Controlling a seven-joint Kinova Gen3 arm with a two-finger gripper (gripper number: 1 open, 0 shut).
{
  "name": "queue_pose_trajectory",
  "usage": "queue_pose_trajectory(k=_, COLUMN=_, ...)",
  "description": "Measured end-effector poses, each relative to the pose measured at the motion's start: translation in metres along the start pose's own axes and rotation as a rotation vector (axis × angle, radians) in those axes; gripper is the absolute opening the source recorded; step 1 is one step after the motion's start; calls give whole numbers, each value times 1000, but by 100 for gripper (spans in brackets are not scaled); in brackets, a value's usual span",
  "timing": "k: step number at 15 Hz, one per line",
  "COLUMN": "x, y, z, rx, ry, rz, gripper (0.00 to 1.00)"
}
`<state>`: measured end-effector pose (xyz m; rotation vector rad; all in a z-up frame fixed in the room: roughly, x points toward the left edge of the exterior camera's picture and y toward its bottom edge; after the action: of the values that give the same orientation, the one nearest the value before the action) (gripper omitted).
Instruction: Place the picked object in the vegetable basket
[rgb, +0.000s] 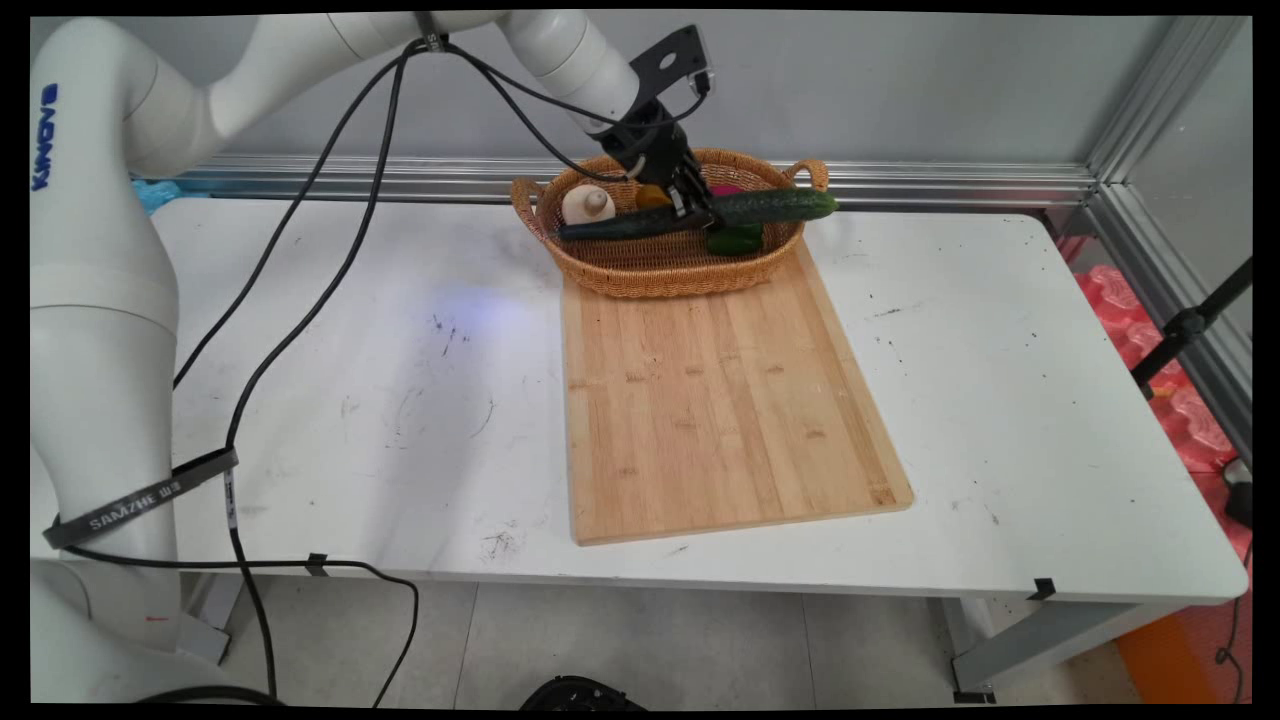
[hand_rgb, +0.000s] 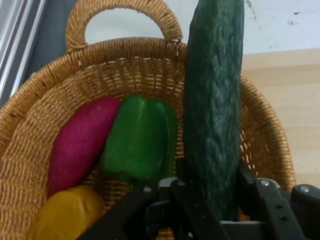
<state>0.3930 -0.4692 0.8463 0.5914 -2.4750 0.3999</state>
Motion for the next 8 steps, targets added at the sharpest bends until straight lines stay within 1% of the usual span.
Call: queue_pose_trajectory(k=8, x=-16, y=-10, z=13, rx=-11, ry=0, rz=24, gripper=0)
